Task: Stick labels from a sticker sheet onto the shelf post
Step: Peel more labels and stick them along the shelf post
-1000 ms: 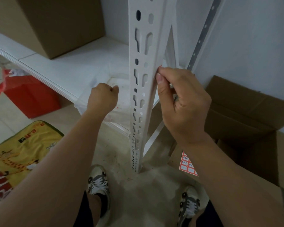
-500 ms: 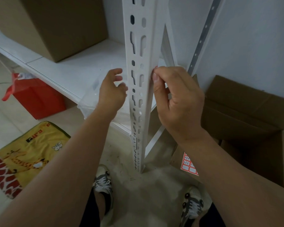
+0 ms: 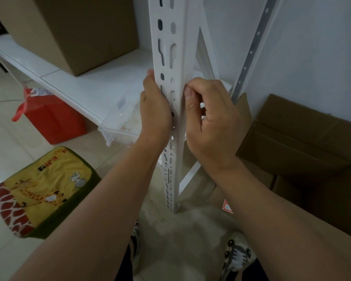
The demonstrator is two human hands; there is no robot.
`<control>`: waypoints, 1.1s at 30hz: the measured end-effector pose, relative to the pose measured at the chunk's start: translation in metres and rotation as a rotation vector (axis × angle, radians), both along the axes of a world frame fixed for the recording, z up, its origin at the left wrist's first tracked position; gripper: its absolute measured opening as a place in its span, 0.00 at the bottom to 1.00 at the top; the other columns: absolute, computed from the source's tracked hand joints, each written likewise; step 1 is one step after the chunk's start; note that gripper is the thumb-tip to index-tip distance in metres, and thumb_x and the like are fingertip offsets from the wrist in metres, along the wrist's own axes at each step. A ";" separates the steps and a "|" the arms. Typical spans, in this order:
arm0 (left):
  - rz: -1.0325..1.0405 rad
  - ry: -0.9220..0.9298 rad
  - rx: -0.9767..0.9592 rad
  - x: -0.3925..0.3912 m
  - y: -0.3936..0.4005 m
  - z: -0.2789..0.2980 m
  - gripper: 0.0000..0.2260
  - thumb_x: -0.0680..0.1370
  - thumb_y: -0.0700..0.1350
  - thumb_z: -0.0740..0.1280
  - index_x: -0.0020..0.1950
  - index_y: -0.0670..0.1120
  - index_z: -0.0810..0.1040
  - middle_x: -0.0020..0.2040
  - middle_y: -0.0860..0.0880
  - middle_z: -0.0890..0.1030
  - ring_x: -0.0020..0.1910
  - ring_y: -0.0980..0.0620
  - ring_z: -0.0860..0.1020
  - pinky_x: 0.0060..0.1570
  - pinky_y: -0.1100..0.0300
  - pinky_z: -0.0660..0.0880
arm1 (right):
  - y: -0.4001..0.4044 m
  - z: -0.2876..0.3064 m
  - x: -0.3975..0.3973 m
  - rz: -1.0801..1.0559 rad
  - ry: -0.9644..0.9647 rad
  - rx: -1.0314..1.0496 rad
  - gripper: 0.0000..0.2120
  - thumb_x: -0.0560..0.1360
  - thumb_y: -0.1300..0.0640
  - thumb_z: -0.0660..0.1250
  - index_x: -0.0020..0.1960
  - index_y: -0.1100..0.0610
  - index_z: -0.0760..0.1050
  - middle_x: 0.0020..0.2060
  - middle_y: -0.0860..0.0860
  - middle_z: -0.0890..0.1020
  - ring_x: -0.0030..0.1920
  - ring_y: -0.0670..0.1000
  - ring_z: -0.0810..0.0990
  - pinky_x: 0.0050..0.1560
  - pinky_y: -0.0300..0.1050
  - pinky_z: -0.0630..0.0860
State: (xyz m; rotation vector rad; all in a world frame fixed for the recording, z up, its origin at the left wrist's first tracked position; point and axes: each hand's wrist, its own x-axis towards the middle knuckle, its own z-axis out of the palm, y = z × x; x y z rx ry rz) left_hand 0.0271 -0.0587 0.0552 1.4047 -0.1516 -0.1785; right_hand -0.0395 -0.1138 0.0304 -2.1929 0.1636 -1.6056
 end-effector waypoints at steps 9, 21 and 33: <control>0.010 0.004 0.017 -0.001 -0.003 -0.001 0.16 0.84 0.53 0.49 0.51 0.50 0.75 0.54 0.46 0.80 0.53 0.50 0.78 0.63 0.48 0.74 | 0.000 -0.004 -0.007 0.110 -0.031 0.102 0.09 0.78 0.63 0.65 0.55 0.67 0.78 0.47 0.57 0.83 0.47 0.47 0.80 0.47 0.36 0.78; -0.012 -0.007 0.014 0.003 0.002 -0.003 0.20 0.84 0.51 0.50 0.38 0.53 0.74 0.33 0.56 0.79 0.35 0.62 0.78 0.41 0.65 0.75 | -0.002 -0.003 -0.004 0.049 -0.064 -0.007 0.07 0.77 0.65 0.67 0.51 0.67 0.80 0.44 0.58 0.84 0.46 0.49 0.81 0.46 0.37 0.78; -0.060 0.005 0.010 0.004 0.003 -0.004 0.20 0.85 0.50 0.49 0.37 0.54 0.74 0.27 0.59 0.78 0.30 0.64 0.77 0.38 0.66 0.73 | -0.006 0.000 -0.005 0.052 -0.024 -0.063 0.07 0.77 0.65 0.66 0.50 0.67 0.81 0.44 0.58 0.84 0.46 0.49 0.80 0.46 0.39 0.79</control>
